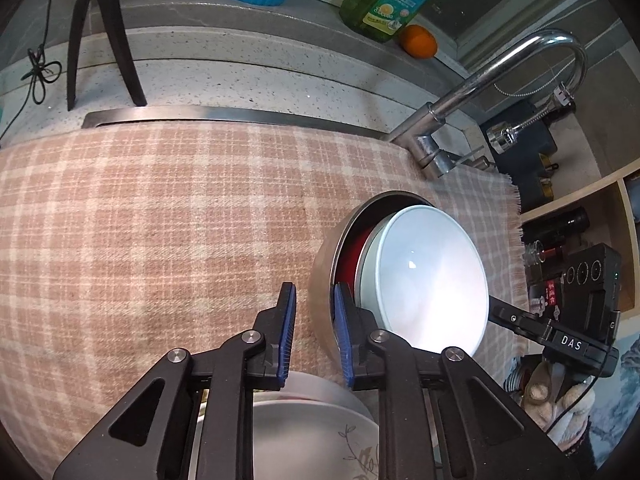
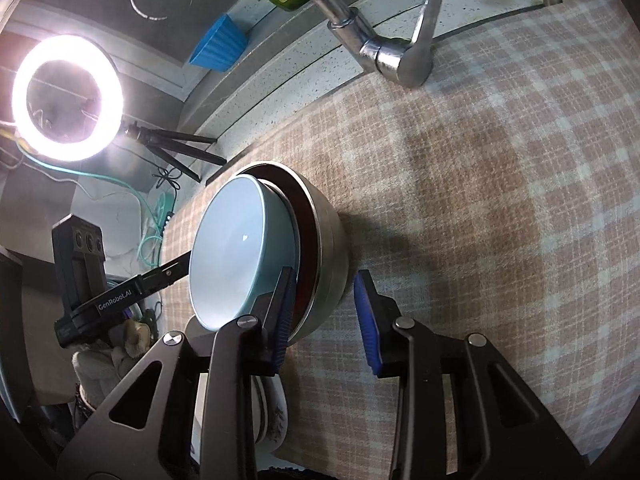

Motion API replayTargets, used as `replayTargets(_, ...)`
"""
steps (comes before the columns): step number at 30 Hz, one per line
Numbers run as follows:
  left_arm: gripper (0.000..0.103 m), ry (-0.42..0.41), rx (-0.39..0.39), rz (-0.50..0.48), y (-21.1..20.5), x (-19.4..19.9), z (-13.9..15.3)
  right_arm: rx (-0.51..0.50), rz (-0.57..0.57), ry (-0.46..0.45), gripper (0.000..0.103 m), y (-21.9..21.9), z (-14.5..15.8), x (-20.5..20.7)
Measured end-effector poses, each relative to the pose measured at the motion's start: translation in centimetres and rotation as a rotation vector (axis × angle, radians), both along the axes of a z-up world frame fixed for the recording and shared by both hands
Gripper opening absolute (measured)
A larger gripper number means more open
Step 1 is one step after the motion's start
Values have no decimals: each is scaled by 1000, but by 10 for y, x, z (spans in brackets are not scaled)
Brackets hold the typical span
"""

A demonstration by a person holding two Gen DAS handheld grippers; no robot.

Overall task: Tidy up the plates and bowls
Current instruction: 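Grip the rim of the large steel bowl with both tools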

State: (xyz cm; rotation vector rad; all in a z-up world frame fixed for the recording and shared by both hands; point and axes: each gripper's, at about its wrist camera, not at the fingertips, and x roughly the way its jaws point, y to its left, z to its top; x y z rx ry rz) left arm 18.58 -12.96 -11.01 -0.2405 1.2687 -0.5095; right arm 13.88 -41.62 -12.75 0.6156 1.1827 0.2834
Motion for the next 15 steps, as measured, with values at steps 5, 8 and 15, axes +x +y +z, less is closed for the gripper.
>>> replayTargets(5, 16, 3, 13, -12, -6, 4, -4, -36, 10, 9, 20, 6, -1, 5)
replayTargets(8, 16, 5, 26, -25, -9, 4, -6, -47, 23, 18, 20, 10, -3, 9)
replayTargets(15, 11, 16, 33, -44, -15, 6, -11, -75, 47, 29, 20, 18, -8, 17)
